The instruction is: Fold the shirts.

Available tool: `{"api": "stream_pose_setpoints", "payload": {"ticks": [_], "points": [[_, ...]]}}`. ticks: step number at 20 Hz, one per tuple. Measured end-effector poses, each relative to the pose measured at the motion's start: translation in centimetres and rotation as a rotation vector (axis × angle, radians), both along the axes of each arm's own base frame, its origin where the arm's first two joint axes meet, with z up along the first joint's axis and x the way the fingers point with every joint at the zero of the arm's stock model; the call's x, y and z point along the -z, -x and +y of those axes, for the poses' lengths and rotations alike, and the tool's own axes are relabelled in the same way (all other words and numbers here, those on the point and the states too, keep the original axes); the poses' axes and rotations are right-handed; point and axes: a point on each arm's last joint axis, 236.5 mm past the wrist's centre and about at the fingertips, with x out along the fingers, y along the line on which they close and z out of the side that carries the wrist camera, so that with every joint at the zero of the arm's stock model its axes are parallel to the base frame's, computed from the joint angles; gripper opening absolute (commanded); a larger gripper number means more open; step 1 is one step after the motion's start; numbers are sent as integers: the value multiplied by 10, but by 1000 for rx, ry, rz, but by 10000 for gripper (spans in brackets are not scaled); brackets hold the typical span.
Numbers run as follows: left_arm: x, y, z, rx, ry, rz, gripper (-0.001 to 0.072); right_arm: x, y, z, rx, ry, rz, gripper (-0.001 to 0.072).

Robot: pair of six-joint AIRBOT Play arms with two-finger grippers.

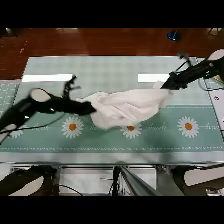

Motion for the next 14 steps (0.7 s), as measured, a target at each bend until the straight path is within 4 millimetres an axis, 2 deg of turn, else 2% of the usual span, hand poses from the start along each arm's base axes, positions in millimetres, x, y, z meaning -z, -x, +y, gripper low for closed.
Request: {"api": "stream_pose_setpoints", "payload": {"ticks": [3, 6, 8, 10, 12, 14], "points": [[-98, -34, 45, -77, 1, -253, 28, -85, -7, -20, 54, 50, -228, 17], [-185, -39, 90, -137, -72, -481, 28, -175, -4, -35, 128, 108, -460, 17], [-234, -30, 115, -169, -151, -613, 28, -229, 6, -40, 174, 137, -593, 18], [-279, -15, 132, -198, -223, -733, 28, -281, 22, -43, 229, 162, -719, 18], [-313, 2, 142, -219, -281, -824, 28, -320, 43, -42, 270, 184, -810, 18], [-344, 25, 142, -234, -298, -901, 28, -353, 68, -41, 308, 214, -894, 17]]}}
